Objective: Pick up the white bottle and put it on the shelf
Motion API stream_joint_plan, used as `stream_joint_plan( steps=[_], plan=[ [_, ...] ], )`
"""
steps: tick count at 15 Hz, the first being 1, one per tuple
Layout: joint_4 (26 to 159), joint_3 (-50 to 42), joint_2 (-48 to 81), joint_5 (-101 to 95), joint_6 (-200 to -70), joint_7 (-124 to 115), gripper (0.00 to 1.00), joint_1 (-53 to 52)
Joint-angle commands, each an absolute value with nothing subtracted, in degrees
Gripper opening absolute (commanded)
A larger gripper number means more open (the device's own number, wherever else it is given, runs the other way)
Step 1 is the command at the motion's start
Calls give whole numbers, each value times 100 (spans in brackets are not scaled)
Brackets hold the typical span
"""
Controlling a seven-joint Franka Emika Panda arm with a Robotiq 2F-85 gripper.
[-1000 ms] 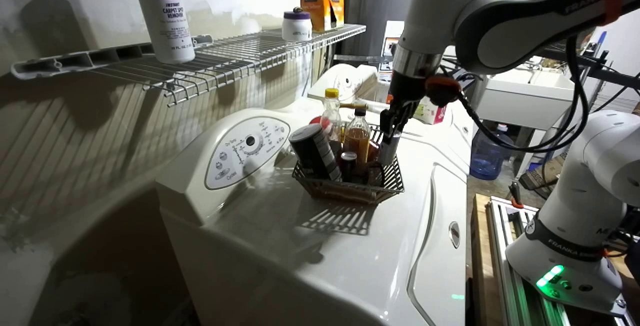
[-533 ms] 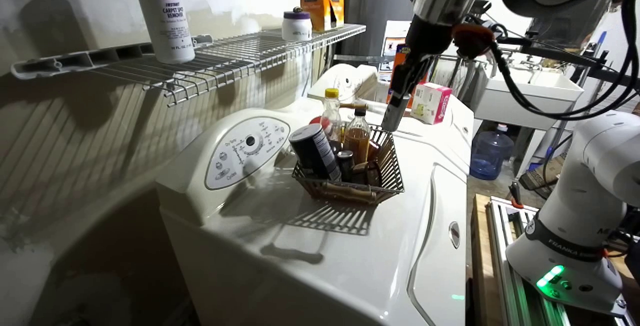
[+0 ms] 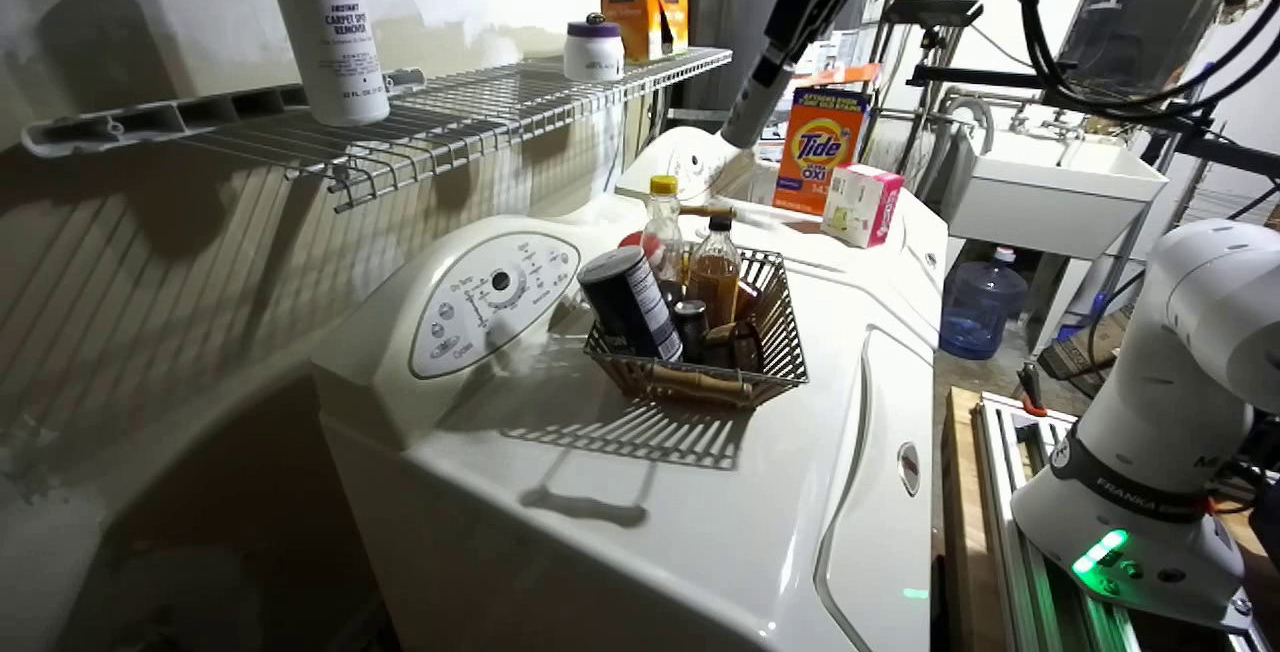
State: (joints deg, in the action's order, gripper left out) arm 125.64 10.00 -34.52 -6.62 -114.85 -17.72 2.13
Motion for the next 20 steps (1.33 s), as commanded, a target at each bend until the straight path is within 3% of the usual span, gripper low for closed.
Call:
stream_joint_plan(
  steps=[1,6,7,14,15,20],
  plan=[
    [11560,892,-2511,-766,-11609,-1423,20,196],
    [10206,909,-1259,-881,-11716,-1508,20,206],
    [10939,814,-1865,-725,-11804,-1476,45,110],
    [10326,785,-1290,-767,-11803,-1473,45,82],
    [10314,785,-1290,-767,-11802,-1474,20,82],
    [10225,720,-1137,-691,-12257,-1640,20,55]
  ],
)
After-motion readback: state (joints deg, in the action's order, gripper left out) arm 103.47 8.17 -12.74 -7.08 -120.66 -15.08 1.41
